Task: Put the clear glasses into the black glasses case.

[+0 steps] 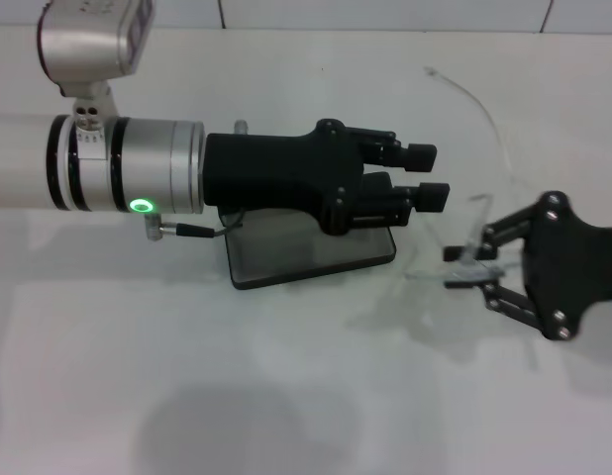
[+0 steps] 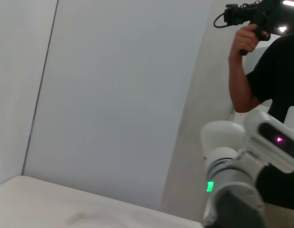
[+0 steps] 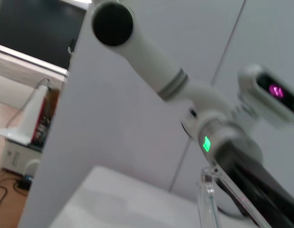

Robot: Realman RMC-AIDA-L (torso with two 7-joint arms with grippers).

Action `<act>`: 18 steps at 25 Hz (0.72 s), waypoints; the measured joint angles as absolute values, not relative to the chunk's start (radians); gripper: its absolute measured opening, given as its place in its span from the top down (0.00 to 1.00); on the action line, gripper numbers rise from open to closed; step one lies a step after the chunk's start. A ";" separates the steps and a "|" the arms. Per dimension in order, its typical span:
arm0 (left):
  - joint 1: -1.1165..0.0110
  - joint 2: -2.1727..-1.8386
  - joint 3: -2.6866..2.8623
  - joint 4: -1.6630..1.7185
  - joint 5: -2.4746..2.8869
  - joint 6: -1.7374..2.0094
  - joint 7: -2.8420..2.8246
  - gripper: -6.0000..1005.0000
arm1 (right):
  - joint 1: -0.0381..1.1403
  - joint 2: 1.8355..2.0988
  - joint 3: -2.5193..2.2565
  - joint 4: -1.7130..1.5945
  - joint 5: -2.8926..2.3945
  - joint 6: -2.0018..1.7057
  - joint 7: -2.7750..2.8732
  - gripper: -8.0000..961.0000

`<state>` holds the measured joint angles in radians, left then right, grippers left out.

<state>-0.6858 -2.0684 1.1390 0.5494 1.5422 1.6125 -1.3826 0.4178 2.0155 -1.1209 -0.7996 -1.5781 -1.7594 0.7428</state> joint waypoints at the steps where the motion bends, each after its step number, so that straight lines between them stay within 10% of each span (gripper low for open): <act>1: -0.686 -2.068 1.136 0.550 1.543 1.608 -1.383 0.53 | 0.411 2.015 -1.106 -0.799 -1.578 -1.804 0.716 0.86; 18: -0.706 -2.094 1.137 0.530 1.462 1.483 -1.240 0.53 | 0.621 2.017 -1.171 -0.452 -1.523 -1.942 0.714 0.86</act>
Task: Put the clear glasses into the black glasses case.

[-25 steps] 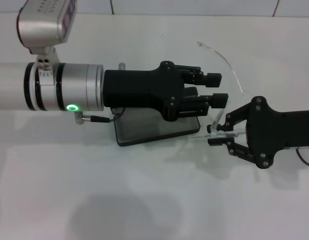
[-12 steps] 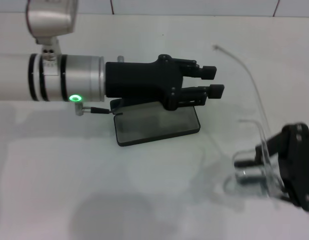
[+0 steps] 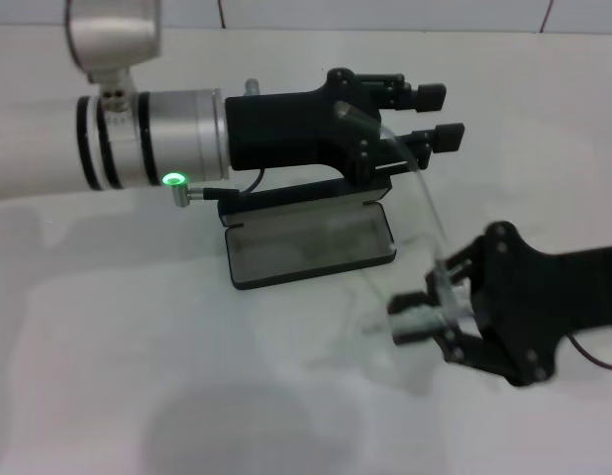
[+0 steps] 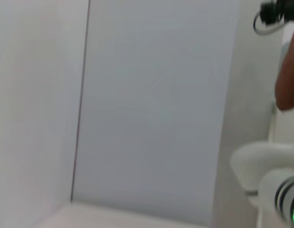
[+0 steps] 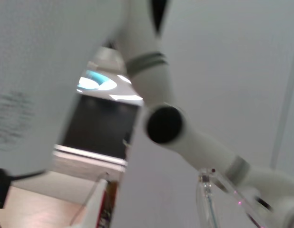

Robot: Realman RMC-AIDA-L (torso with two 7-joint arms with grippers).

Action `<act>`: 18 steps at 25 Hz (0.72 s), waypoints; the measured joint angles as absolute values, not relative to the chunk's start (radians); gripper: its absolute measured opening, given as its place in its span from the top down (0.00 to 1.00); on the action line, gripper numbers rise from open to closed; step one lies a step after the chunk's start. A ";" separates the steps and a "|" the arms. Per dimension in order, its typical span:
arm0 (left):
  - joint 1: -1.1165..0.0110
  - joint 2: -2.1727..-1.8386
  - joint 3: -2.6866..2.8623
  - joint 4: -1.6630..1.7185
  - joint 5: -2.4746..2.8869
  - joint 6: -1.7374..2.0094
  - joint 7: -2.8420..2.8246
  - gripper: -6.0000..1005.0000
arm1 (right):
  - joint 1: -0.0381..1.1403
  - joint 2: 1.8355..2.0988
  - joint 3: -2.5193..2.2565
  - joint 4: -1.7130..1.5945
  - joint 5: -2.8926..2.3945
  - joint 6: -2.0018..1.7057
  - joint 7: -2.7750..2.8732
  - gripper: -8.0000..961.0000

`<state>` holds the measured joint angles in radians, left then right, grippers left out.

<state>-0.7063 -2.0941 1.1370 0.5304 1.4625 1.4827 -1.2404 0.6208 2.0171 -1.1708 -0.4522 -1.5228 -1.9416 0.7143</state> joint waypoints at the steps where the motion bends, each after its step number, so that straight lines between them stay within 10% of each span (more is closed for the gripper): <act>1: -0.696 -2.094 1.137 0.522 1.434 1.495 -1.201 0.53 | 0.627 2.018 -1.171 -0.445 -1.523 -1.918 0.738 0.86; 18: -0.670 -2.096 1.177 0.478 1.397 1.604 -1.026 0.53 | 0.649 2.020 -1.174 -0.438 -1.523 -1.760 1.004 0.86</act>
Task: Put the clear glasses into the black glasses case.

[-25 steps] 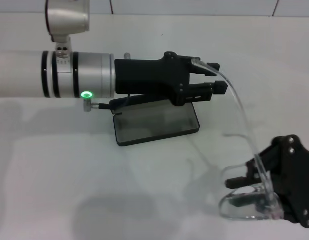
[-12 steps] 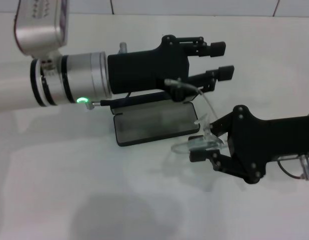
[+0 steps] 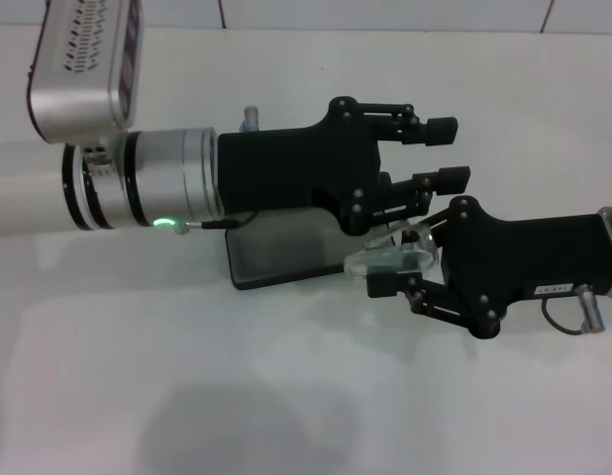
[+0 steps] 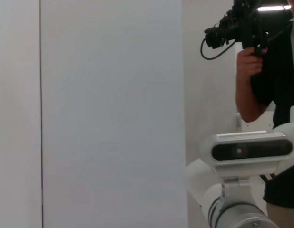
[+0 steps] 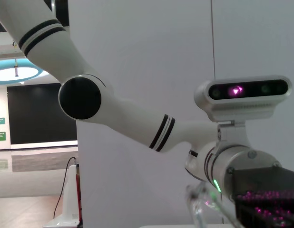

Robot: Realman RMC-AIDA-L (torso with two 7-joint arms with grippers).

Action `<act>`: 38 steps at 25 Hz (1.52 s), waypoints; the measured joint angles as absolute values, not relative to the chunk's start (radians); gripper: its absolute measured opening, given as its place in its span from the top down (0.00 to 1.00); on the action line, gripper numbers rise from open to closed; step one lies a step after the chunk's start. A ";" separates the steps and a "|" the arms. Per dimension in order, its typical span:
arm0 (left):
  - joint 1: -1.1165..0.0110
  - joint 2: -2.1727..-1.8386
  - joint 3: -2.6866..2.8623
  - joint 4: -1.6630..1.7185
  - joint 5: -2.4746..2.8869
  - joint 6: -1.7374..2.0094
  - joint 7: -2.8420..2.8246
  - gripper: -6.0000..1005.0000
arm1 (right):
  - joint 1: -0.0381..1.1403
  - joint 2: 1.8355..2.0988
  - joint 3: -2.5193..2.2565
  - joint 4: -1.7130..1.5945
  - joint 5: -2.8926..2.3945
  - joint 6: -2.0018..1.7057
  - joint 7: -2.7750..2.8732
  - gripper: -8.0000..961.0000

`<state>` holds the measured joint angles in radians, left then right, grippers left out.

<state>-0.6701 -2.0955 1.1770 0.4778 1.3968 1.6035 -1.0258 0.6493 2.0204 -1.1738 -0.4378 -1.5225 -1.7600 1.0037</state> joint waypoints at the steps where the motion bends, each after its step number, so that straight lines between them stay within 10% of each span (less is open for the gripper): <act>1: -0.670 -2.095 1.185 0.478 1.395 1.604 -1.026 0.53 | 0.649 2.020 -1.175 -0.438 -1.523 -1.758 1.009 0.86; 22: -0.547 -2.074 0.882 0.487 1.383 1.588 -1.021 0.53 | 0.355 2.025 -1.710 -1.110 -1.597 -1.044 1.106 0.86; 38: -0.557 -2.079 0.886 0.488 1.393 1.549 -1.037 0.53 | 0.365 2.028 -2.083 -1.194 -1.803 -0.469 1.237 0.85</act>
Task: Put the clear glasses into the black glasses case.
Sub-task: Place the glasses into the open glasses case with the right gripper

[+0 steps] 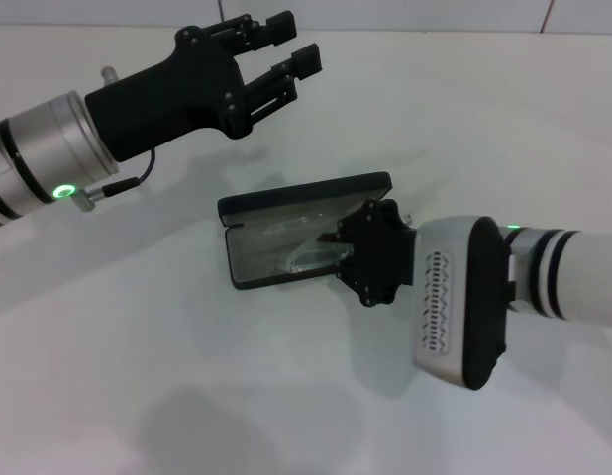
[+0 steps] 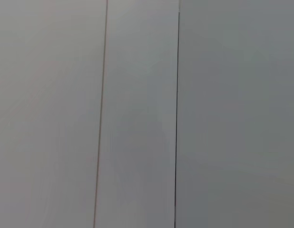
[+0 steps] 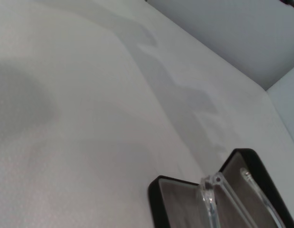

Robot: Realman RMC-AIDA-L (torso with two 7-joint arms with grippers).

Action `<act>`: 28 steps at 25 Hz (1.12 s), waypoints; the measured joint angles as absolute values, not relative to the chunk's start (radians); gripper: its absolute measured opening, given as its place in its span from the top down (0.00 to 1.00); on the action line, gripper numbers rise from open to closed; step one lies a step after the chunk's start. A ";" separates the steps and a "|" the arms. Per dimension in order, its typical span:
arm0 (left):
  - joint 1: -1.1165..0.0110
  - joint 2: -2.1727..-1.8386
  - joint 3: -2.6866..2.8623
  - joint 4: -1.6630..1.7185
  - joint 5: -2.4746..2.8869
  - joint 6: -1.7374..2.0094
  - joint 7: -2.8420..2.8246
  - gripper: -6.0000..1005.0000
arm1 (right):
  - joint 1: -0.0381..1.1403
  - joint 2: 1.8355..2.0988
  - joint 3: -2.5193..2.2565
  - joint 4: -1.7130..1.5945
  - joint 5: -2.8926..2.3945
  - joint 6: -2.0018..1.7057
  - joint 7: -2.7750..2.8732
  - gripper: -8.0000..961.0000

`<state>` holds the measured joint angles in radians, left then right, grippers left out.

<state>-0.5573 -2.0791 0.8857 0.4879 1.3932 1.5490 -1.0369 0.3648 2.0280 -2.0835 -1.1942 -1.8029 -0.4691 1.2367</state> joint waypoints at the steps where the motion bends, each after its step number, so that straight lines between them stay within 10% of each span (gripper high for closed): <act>1: -0.558 -2.080 0.886 0.488 1.393 1.549 -1.037 0.53 | 0.371 2.028 -2.100 -1.188 -1.803 -0.449 1.239 0.85; 28: -0.559 -2.083 0.888 0.479 1.398 1.536 -1.034 0.53 | 0.403 2.028 -2.283 -1.125 -1.750 -0.190 1.263 0.84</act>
<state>-0.5590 -2.0831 0.8880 0.4786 1.3978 1.5355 -1.0344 0.4034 2.0278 -2.2827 -1.1246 -1.7502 -0.1901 1.2635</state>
